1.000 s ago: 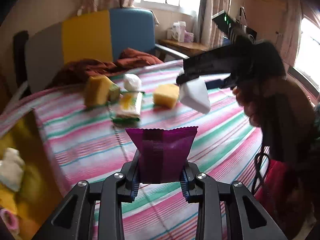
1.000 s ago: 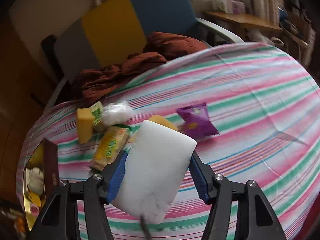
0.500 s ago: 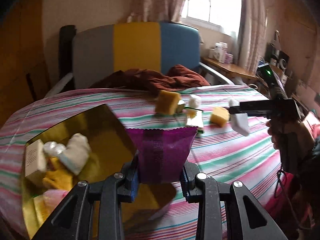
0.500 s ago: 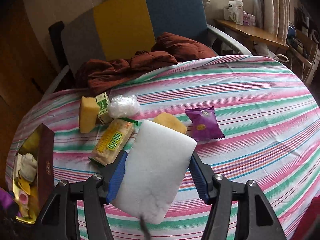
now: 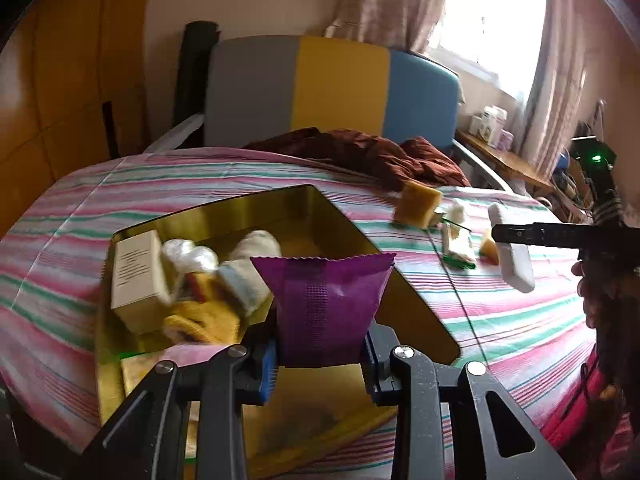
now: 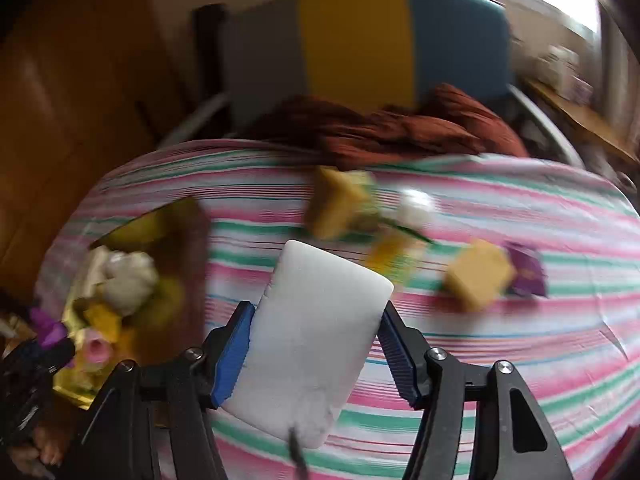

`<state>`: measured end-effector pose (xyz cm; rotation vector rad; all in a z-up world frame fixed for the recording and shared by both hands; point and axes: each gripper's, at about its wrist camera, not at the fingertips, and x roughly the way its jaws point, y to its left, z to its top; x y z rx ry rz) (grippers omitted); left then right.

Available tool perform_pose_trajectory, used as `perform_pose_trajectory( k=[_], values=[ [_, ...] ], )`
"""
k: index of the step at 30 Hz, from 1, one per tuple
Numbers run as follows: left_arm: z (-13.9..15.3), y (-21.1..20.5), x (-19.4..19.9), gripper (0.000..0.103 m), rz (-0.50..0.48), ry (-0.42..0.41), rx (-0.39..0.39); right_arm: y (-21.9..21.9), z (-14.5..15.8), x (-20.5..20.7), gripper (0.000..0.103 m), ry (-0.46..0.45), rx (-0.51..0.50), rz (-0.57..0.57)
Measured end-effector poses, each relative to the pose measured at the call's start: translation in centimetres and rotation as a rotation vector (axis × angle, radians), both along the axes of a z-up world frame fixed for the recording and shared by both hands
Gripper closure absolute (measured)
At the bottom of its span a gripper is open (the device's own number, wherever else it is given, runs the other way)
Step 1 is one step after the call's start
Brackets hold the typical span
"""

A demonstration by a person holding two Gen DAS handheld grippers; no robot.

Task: Organize objects
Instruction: 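Carry the purple packet and white block into the gold tray and open both grippers, then withdraw both grippers from the tray toward the remaining items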

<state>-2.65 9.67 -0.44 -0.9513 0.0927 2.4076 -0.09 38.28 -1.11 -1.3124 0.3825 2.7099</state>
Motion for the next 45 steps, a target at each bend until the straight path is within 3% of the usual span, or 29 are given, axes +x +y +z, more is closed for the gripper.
perform_pose_trajectory(
  k=[8,12,14,16,17,21,31,45],
  values=[
    [-0.9,-5.5,-3.3,0.069,0.141,-0.088,0.050,-8.8,1.2,-5.0,0.039,0.011,-0.013,0.198],
    [-0.6,-5.9,-4.8,0.069,0.159,-0.085,0.053,-11.7,1.3,-8.6,0.031,0.011,0.005,0.230],
    [-0.4,-6.0,-5.5,0.062,0.176,-0.083,0.068,-12.6,1.4,-10.4,0.019,0.015,0.036,0.220],
    [-0.3,-6.3,-6.0,0.037,0.190,-0.093,0.083,-13.1,1.5,-11.2,0.017,0.025,0.045,0.210],
    [-0.3,-6.7,-6.1,0.034,0.205,-0.092,0.099,-13.2,1.5,-11.3,0.016,0.030,0.049,0.205],
    [-0.6,-7.3,-6.0,0.031,0.223,-0.094,0.081,-13.3,0.7,-10.5,0.012,0.034,0.026,0.204],
    [-1.0,-7.4,-3.5,0.025,0.236,-0.049,0.025,-14.7,-1.5,-6.1,0.011,0.027,0.079,0.214],
    [0.1,-6.4,-1.0,0.021,0.226,0.033,-0.048,-14.7,-0.8,-2.4,0.011,0.081,0.126,0.162]
  ],
)
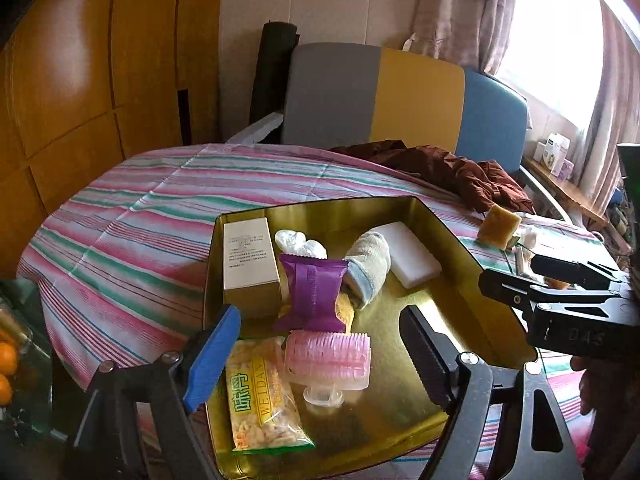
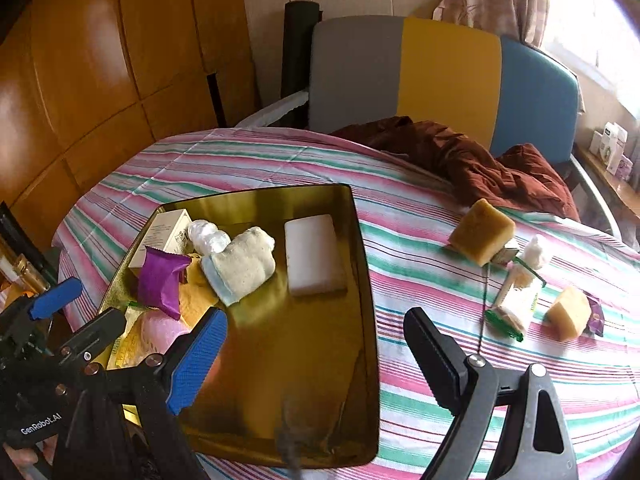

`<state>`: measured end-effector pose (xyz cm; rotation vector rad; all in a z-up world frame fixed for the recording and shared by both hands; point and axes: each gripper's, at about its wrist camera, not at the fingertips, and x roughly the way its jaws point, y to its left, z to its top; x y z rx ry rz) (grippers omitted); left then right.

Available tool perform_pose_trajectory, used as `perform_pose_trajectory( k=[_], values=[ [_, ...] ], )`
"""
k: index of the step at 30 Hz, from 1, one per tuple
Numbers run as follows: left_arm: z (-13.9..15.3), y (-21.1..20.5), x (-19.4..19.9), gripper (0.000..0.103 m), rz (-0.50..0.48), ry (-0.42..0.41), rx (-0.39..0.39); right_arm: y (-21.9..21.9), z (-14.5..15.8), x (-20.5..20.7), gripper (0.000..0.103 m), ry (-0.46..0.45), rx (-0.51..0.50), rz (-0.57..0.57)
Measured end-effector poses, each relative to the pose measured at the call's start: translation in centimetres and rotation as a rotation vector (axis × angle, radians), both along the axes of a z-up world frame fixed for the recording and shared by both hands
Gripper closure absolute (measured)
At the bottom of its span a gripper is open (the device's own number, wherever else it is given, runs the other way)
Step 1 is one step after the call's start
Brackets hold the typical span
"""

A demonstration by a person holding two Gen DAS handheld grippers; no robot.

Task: Organize objects
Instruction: 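Withdraw both grippers from the tray toward the remaining items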

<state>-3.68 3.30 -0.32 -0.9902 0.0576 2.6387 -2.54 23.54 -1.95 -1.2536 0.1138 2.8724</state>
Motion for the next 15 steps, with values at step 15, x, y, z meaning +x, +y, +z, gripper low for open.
perform_pose_trajectory(
  k=[15],
  values=[
    [0.2,2.2,1.6,0.019,-0.067,0.029,-0.059,2.7,1.6,1.9,0.011,0.047,0.007,-0.043]
  ],
)
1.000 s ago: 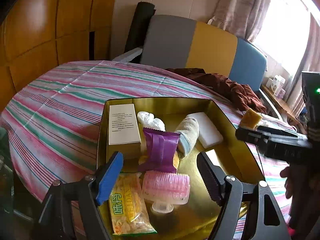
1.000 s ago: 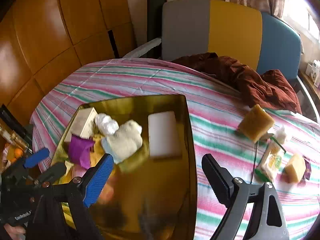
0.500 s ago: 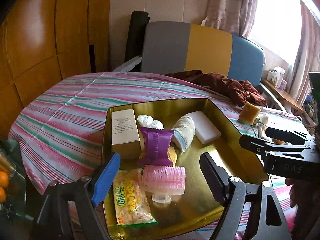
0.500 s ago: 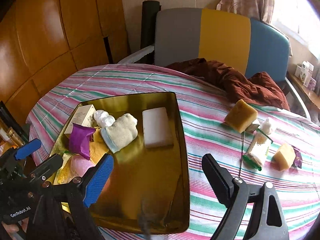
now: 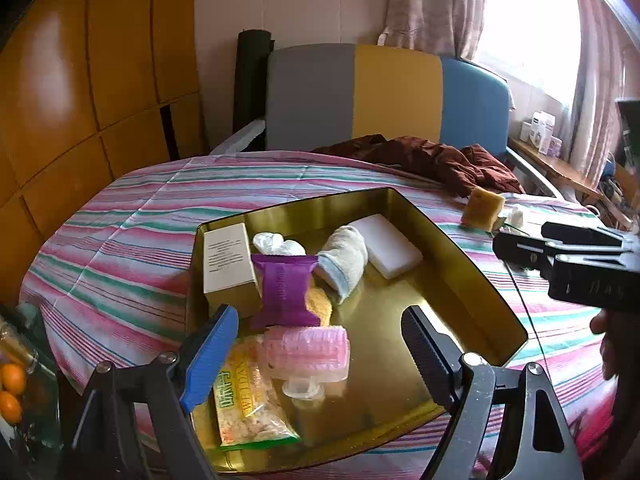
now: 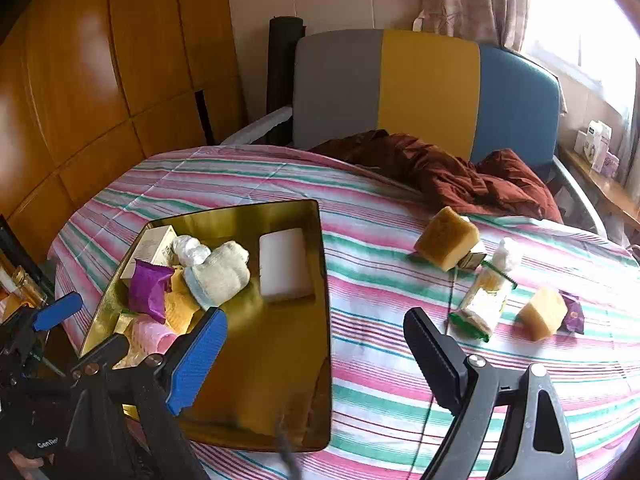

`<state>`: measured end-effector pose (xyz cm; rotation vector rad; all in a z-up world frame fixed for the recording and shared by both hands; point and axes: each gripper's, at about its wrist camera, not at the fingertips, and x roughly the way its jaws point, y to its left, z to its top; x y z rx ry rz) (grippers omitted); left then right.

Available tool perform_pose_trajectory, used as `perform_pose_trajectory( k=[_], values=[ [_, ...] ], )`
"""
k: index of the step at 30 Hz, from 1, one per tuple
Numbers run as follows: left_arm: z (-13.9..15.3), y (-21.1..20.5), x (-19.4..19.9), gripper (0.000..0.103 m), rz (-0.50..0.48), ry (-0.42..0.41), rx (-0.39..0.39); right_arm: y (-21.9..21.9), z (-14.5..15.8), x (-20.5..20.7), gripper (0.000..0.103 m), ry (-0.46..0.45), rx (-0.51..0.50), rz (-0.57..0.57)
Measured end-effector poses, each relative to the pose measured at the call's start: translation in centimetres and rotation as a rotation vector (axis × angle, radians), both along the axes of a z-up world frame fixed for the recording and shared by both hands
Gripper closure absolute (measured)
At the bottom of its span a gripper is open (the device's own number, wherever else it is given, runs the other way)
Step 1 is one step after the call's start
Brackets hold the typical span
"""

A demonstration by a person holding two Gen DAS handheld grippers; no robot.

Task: Organize objects
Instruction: 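Withdraw both grippers from the tray toward the remaining items, then grasp the yellow sponge with the left gripper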

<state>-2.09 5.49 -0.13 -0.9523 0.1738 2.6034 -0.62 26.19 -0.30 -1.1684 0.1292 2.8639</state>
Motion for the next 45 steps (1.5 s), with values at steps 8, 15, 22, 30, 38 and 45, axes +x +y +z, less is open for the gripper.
perform_pose_trajectory(
  k=[8,15,22,30,38,45],
  values=[
    [0.2,1.9,0.9,0.019,-0.058,0.005,-0.023,2.5,0.2,0.3,0.011,-0.006,0.007,-0.045],
    [0.0,3.5,1.3,0.016,-0.103,-0.002,-0.045,6.4,0.4,0.6,0.011,-0.019,0.006,-0.116],
    [-0.3,4.8,1.5,0.015,-0.132,-0.006,-0.068,11.7,0.7,0.3,0.007,-0.019,0.065,-0.211],
    [-0.5,6.5,1.6,0.014,-0.172,-0.012,-0.092,21.6,-1.2,0.9,0.007,-0.042,0.056,-0.449],
    [-0.3,9.7,1.2,0.014,-0.241,-0.052,-0.076,29.0,-2.6,5.2,0.007,-0.027,-0.245,-0.725],
    [0.1,13.6,0.8,0.014,-0.310,-0.079,-0.060,30.3,-3.9,6.0,0.007,-0.072,-0.350,-0.771]
  ],
)
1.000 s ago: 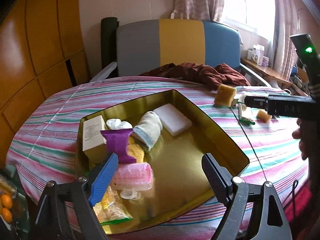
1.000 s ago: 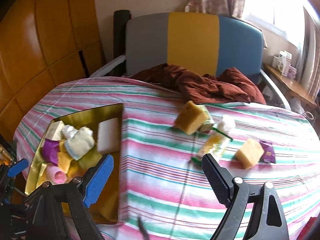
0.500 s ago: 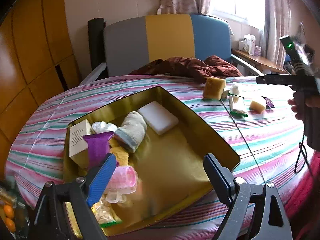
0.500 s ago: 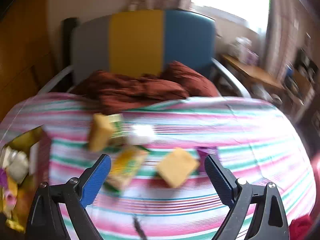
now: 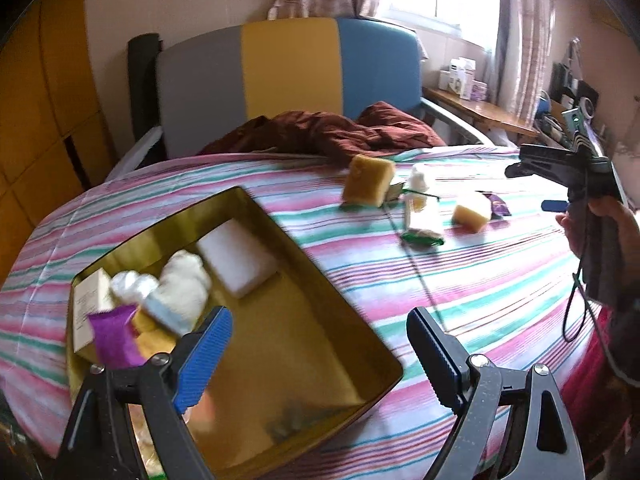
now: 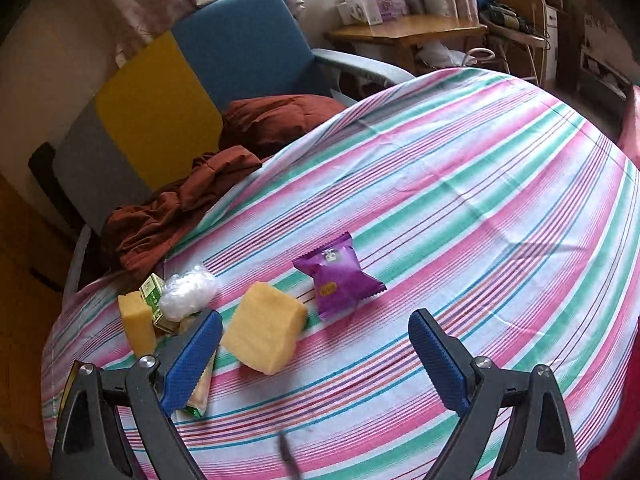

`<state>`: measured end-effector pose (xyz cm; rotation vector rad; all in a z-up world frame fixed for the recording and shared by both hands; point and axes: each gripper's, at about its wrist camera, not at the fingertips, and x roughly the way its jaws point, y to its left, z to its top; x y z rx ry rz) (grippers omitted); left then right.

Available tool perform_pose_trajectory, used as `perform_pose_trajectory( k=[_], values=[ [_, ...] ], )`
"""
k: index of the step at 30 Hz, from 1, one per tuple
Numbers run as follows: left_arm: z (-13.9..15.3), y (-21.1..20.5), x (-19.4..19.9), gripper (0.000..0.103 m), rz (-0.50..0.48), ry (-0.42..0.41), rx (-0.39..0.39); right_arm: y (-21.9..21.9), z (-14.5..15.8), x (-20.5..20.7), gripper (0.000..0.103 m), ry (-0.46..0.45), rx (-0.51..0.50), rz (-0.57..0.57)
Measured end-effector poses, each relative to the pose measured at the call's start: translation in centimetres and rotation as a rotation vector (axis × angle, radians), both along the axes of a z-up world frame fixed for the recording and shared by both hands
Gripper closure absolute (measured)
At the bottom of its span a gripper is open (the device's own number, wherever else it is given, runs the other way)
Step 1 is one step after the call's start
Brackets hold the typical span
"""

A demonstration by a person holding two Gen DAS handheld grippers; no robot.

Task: Organize objects
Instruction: 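Grasp the yellow sponge with the left gripper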

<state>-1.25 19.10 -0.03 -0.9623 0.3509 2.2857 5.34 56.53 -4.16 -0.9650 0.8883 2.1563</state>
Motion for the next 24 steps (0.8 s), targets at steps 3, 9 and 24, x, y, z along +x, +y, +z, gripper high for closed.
perform_pose_trajectory(
  k=[3,9,24],
  values=[
    [0.2,1.6,-0.6,0.014,-0.019,-0.008,-0.001,0.1,-0.4,-0.2,0.007,-0.005,-0.029,0.014],
    [0.7,3.9,-2.9,0.014,-0.019,-0.036,0.014,-0.2,-0.6,-0.6,0.007,-0.009,-0.038,0.044],
    [0.1,11.7,-9.8,0.014,-0.102,-0.063,-0.050,-0.6,-0.7,-1.0,0.007,-0.006,-0.067,0.092]
  ],
)
